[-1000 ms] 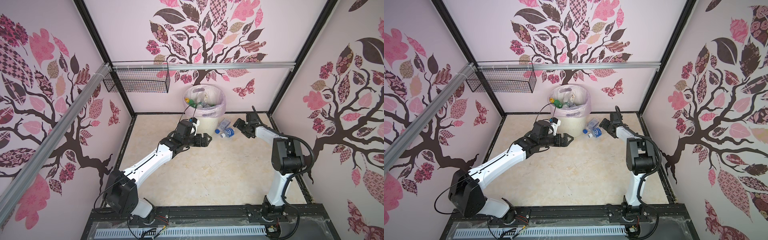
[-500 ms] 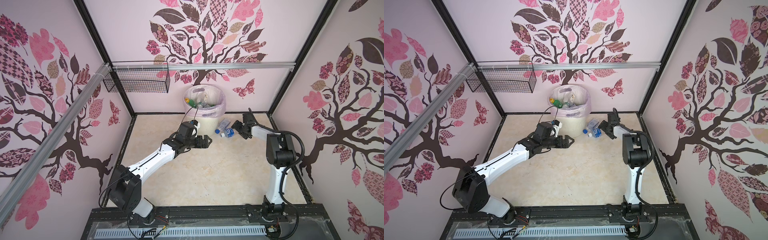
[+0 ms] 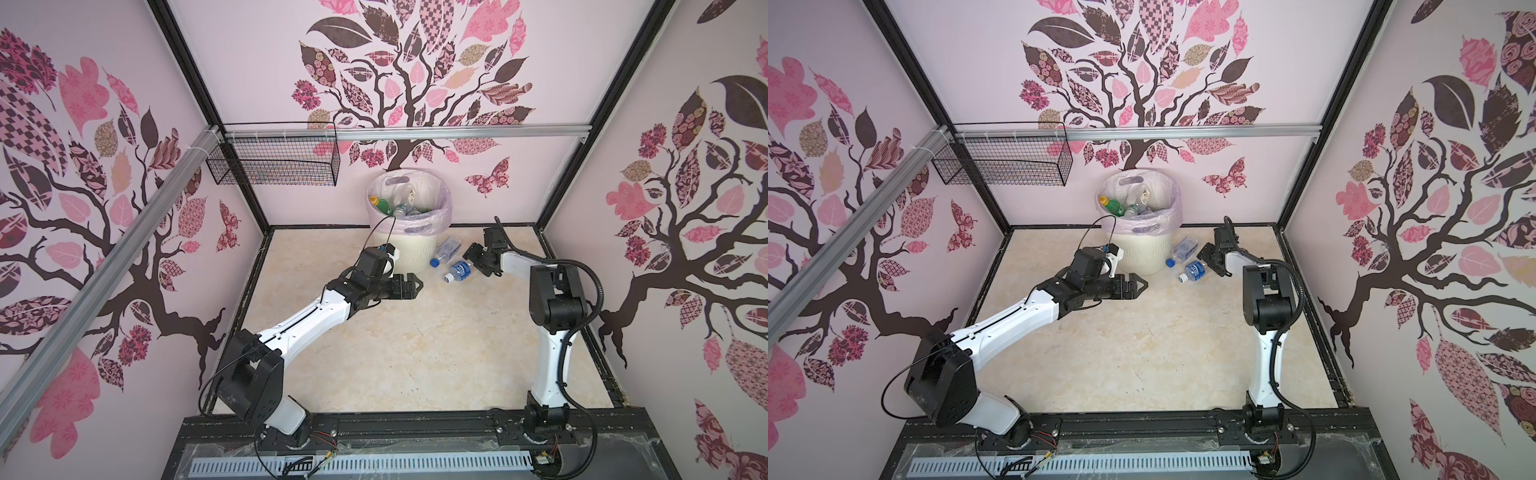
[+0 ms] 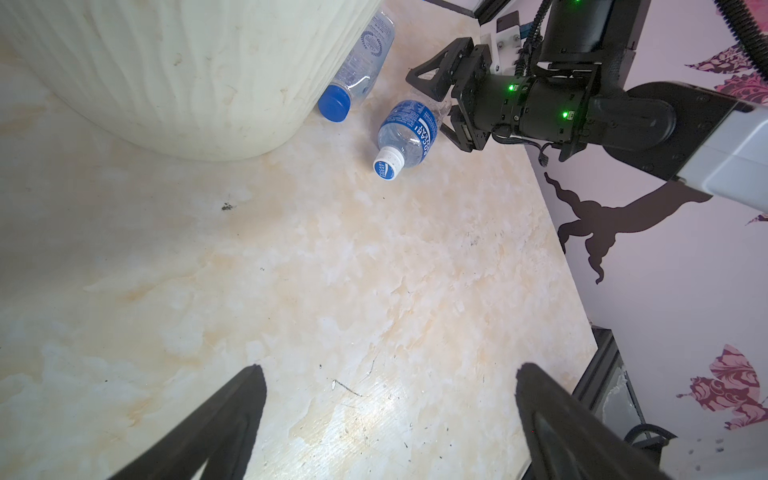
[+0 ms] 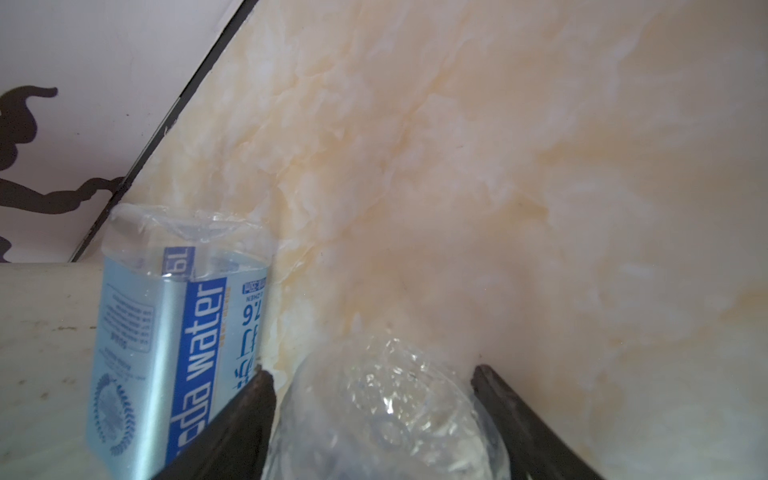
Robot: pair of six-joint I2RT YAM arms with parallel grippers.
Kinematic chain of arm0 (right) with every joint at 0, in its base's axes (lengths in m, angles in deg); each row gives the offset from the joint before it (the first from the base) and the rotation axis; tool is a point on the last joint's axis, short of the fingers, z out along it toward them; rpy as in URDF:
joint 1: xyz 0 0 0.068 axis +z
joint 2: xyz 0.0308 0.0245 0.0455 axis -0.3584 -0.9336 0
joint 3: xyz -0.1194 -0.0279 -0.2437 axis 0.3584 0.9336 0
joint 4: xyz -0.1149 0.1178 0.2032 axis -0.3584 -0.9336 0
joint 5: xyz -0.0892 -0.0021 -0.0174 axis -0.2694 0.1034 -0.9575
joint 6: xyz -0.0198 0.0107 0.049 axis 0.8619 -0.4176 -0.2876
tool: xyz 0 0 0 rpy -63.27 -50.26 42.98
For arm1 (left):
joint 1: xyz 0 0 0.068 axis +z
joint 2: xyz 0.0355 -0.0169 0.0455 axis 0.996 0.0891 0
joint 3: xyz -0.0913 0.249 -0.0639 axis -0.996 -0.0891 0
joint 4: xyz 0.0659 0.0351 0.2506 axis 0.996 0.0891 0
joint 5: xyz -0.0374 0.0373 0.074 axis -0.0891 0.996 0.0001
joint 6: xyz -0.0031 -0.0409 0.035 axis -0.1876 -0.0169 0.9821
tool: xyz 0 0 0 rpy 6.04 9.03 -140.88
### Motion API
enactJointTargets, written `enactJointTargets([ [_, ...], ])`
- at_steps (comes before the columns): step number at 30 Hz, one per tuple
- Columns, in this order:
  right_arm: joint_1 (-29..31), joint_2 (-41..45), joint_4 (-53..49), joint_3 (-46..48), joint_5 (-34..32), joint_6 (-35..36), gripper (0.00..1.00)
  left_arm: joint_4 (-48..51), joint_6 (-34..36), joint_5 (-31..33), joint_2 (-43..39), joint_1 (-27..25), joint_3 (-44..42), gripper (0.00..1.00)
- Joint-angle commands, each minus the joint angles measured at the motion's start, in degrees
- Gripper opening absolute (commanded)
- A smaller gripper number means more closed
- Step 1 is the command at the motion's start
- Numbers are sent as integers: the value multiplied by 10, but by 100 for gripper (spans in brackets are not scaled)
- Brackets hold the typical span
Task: Throw the plastic bottles in the bin
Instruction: 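Close right gripper on the POCARI SWEAT bottle and lift it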
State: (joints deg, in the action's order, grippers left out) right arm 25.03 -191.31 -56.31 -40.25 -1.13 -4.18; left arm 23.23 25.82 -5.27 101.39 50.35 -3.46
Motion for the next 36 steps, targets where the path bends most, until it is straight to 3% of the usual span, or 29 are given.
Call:
enactJointTargets([
  [1, -2, 9, -5, 23, 5, 7, 73, -5, -8, -7, -12, -5, -20, 97],
  [13, -2, 124, 1, 130, 36, 7, 56, 61, 12, 49, -29, -78, -18, 97],
  [23, 12, 268, -9, 232, 61, 18, 56, 95, 1, 42, -21, -97, -10, 97],
  [36, 122, 400, -34, 261, 61, -15, 56, 116, -19, 41, -19, -108, 25, 97],
])
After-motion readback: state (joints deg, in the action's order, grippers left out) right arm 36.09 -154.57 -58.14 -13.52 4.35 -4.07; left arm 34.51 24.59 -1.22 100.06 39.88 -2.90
